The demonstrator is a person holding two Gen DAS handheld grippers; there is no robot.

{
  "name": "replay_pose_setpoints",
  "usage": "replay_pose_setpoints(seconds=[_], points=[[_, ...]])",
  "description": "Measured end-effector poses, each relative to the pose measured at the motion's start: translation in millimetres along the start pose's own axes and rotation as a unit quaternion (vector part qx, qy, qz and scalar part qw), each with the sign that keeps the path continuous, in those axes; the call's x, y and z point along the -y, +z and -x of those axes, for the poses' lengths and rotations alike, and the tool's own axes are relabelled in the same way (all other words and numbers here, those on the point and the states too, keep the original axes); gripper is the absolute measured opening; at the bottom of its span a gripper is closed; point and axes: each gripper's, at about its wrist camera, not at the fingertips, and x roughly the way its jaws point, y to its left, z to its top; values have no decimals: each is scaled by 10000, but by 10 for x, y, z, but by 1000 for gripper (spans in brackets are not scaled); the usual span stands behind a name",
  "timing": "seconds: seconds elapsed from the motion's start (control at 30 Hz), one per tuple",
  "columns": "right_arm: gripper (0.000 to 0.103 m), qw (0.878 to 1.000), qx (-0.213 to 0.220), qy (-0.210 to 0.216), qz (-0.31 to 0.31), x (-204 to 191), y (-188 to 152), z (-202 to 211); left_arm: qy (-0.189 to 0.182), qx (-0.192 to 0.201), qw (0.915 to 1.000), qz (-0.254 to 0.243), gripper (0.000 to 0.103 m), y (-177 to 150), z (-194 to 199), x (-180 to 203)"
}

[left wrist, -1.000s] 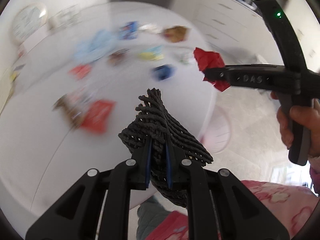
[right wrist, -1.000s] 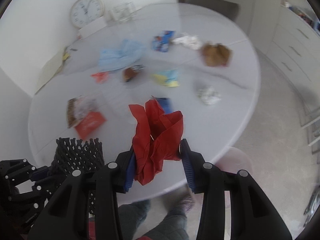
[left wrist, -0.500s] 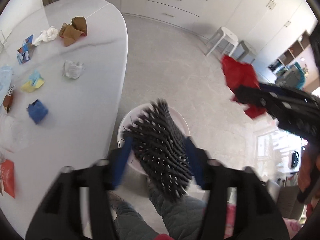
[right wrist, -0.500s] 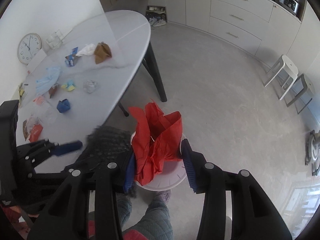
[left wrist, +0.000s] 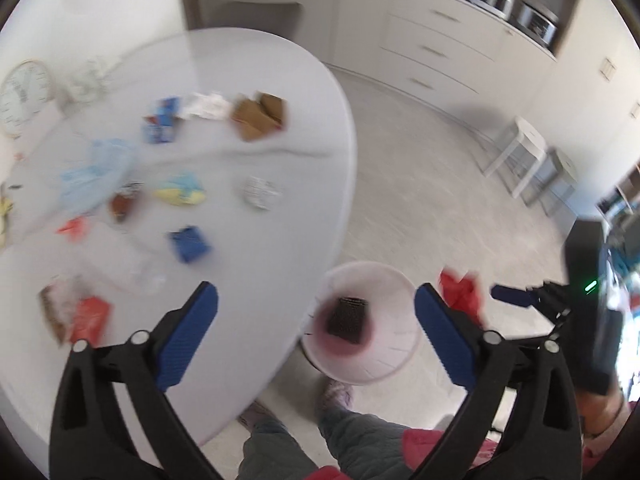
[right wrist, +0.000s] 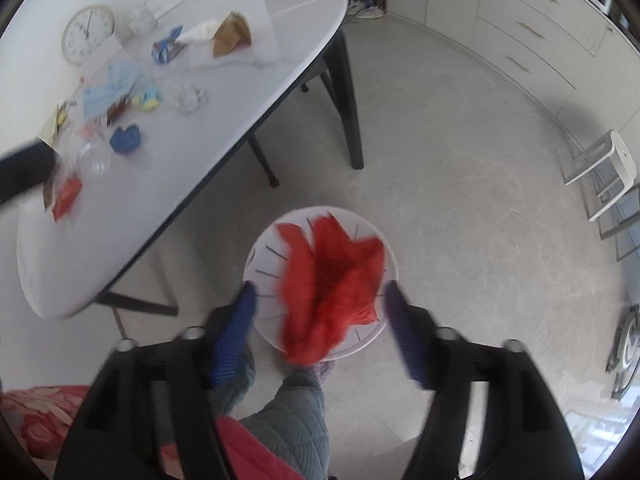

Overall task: Collect trash
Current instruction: 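Move the right gripper to the clear plastic bottle and grasp it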

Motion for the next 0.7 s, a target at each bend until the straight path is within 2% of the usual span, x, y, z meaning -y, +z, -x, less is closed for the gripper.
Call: replay_pose_setpoints(seconds=[0.1, 0.23, 0.37, 0.53, 0.7], points=[[98, 10000, 23, 39, -14, -26, 33, -30, 321, 104, 9987, 373, 95, -26, 168, -215], [99, 9997, 206, 132, -76, -53, 195, 67, 671, 151, 9938, 870, 95, -64, 331, -562], [101, 9985, 509, 77, 186, -254, 442, 232, 1030, 155, 9859, 1312, 95, -188, 534, -967], [101, 9930, 870, 199, 779, -765, 786, 416, 1413, 257, 9714, 1892, 95, -424, 806, -1557], [101, 9876, 1092, 402, 1053, -1367, 1033, 448, 1442, 320, 9600, 2378, 95, -572, 897, -2146]])
